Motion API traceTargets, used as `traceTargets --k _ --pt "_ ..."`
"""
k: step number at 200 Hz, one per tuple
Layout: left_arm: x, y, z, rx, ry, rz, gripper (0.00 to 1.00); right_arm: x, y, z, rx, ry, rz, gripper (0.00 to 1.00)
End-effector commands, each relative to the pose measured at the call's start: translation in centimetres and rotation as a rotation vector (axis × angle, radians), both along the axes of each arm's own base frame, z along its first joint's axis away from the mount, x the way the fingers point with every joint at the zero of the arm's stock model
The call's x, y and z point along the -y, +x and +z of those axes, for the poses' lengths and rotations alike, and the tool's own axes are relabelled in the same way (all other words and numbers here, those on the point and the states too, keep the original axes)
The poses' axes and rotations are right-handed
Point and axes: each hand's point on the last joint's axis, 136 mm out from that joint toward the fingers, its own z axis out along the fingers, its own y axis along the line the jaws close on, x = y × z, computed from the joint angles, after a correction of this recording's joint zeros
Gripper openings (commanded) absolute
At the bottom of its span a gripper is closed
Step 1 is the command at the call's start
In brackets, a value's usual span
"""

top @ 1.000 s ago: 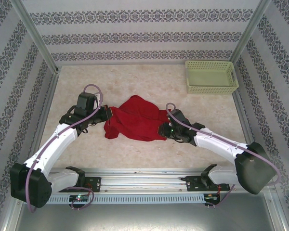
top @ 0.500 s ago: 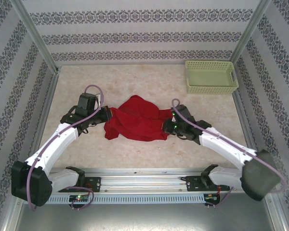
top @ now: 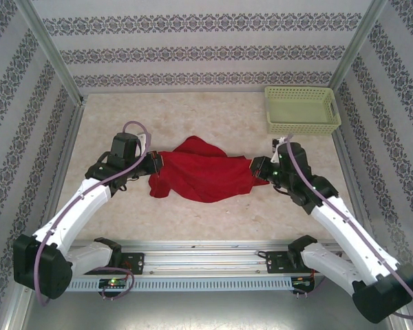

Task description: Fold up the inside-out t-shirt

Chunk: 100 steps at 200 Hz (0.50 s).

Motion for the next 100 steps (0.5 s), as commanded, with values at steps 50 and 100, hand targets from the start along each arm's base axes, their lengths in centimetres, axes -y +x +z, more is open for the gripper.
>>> traceTargets --k 50,100 --pt "1.9 1.0 5.6 0.111 -0.015 -0.054 0.0 6.3 2.2 -2.7 -0.082 -0.204 -0.183 0.0" --pt "15.4 -1.6 4.3 0.092 -0.009 -0.359 0.02 10.7 2.2 -5.6 -0.2 -0.236 -0.304 0.0"
